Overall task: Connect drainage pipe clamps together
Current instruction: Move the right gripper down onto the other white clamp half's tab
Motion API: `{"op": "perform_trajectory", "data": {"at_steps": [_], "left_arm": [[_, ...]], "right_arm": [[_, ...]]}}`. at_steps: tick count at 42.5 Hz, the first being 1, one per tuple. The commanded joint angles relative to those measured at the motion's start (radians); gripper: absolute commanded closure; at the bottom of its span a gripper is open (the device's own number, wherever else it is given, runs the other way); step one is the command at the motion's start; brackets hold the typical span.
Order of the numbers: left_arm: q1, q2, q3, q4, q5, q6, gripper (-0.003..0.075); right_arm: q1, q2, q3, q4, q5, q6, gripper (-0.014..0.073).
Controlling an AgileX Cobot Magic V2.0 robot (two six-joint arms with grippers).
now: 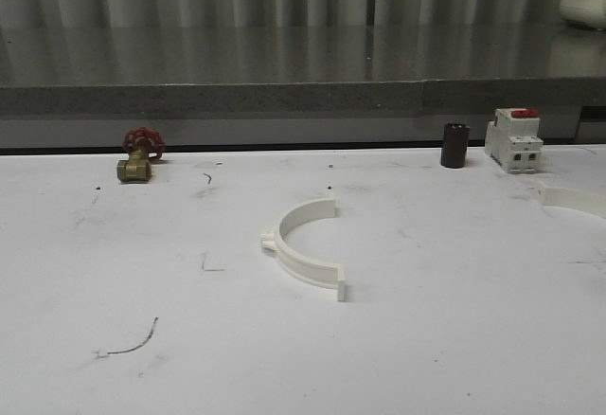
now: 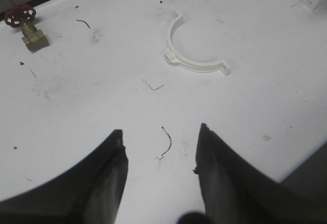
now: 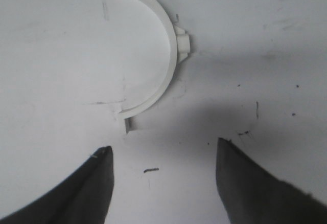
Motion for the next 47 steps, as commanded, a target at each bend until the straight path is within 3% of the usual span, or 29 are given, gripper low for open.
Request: {"op": "perform_trajectory", "data": {"at_steps": [1, 26, 43, 47], "left_arm": [[0.002, -0.004, -0.027, -0.009, -0.067, -0.001, 0.0405], [0.002, -0.004, -0.027, -0.009, -0.067, -0.001, 0.0405], [0.002, -0.004, -0.027, -0.009, -0.067, -0.001, 0.0405], [0.002, -0.004, -0.027, -0.009, -0.067, -0.001, 0.0405]], "right_arm": [[-0.005, 0.049, -0.071, -0.005, -0.043, -0.031, 0.0125], [-0.007, 0.394, -0.290, -0.072, -0.045, -0.031, 0.0125], [-0.007, 0.419, -0.295, -0.070, -0.014, -0.031, 0.0127], [-0.007, 0.419, -0.295, -0.070, 0.001, -0.031, 0.0166]]}}
